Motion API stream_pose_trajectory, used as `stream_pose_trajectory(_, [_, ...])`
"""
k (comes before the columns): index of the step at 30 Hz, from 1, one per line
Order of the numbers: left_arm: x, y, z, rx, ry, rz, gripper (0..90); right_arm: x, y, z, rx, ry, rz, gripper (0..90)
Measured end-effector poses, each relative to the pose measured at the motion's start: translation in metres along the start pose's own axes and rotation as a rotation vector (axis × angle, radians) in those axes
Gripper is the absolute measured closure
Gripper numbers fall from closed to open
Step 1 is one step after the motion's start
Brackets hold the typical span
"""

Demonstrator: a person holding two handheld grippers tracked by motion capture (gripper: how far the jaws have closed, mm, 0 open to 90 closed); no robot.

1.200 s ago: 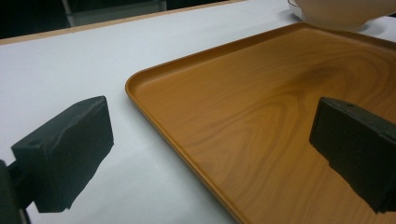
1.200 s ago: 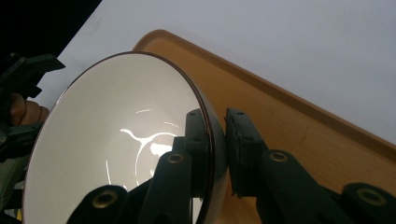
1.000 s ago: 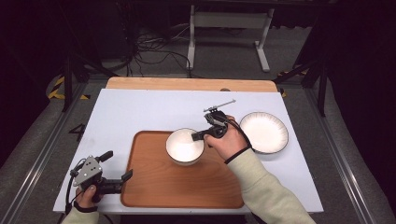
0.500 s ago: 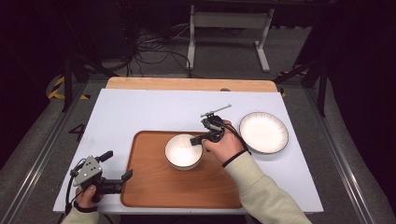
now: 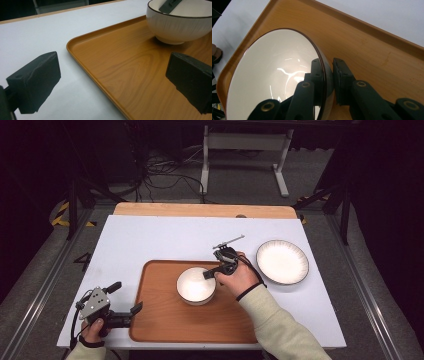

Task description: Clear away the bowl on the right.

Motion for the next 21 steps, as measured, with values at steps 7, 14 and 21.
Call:
stream_pose_trajectory(7, [-0.0003,0.0002,0.0002,-0.001,-0.003,0.004,0.4,0.0035,-0.0019,0.0046,0.003,0.012,0.004,79.2])
stream_pose_trajectory(14, [-0.0002,0.0000,0.0003,0.000,-0.002,0.002,0.4,0.0050,-0.0035,0.0062,0.006,0.011,-0.004,79.1])
stream_pose_trajectory(21, [0.0002,-0.0004,0.0004,-0.001,0.008,0.007,0.4,0.0071,-0.0048,0.0060,0.005,0.015,-0.012,76.8])
Point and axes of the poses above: each handheld gripper's, and its own axes: z roughly forward along the jaws, x roughly out of its underside, y roughly to its left, the point moved 7 cm from there along z, roughly forward along the jaws, and after that the axes turned 3 degrees about -x, right-handed, at the moved point
